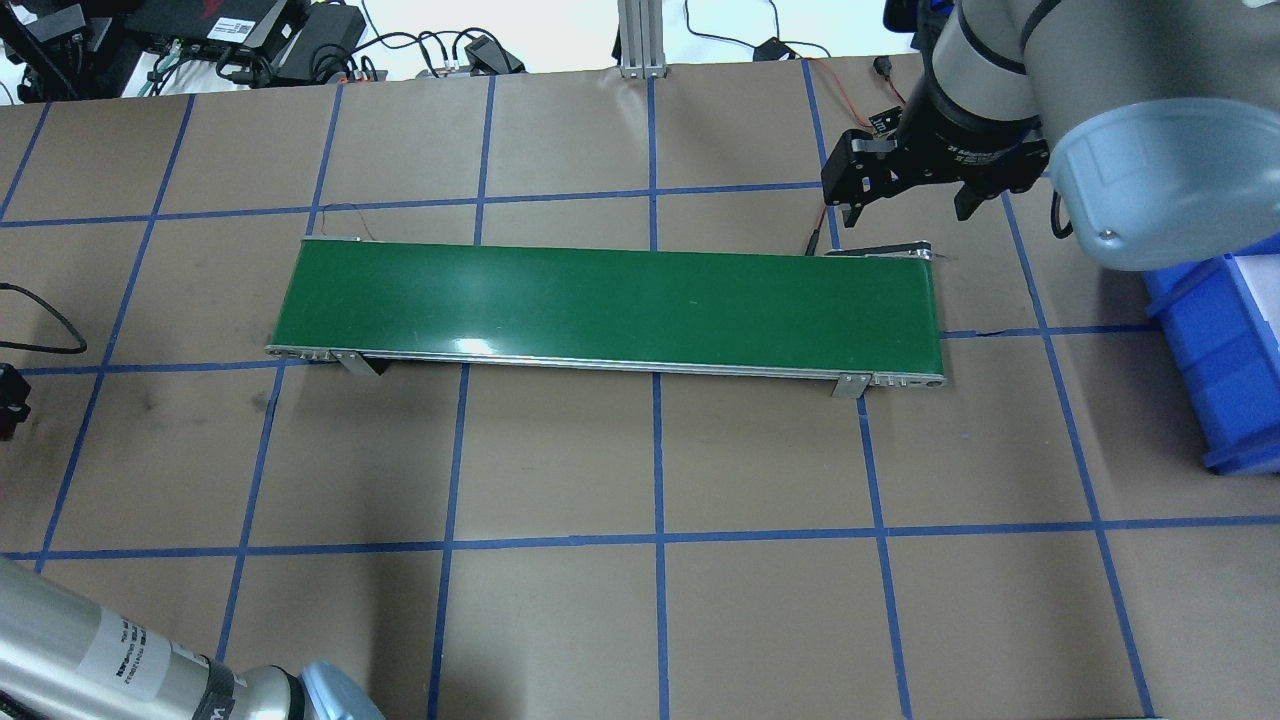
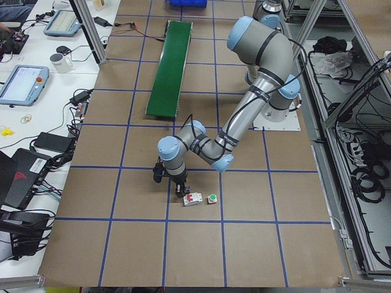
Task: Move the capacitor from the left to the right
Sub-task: 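Grasp the brown cylindrical capacitor with the left gripper and lift it, then carry the capacitor with the left gripper over the conveyor's near end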
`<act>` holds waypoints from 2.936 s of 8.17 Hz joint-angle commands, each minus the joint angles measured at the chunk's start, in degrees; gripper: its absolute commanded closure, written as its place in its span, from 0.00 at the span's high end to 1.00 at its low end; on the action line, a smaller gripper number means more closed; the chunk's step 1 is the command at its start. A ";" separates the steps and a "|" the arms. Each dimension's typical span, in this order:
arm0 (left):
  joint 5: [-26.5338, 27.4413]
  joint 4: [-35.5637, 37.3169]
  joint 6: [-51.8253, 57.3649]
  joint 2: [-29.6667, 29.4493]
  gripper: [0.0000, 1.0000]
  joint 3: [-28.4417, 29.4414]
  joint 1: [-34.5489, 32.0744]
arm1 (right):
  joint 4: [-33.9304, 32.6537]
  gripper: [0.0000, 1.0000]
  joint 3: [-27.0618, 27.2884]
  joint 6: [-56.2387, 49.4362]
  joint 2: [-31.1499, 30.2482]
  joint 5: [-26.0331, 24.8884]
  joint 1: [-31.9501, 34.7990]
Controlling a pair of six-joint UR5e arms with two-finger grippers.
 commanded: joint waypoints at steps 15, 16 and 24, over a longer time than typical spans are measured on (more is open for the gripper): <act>-2.71 -7.67 0.61 7.40 0.00 -0.07 -5.53 | 0.00 1.00 0.00 -0.06 0.00 -0.05 0.00; -2.99 -10.22 0.69 10.21 0.00 0.02 -8.52 | 0.00 1.00 0.00 -0.06 0.00 -0.05 0.00; -13.88 -11.04 -7.47 16.05 0.00 0.20 -29.01 | 0.00 1.00 0.00 -0.06 0.08 -0.05 0.00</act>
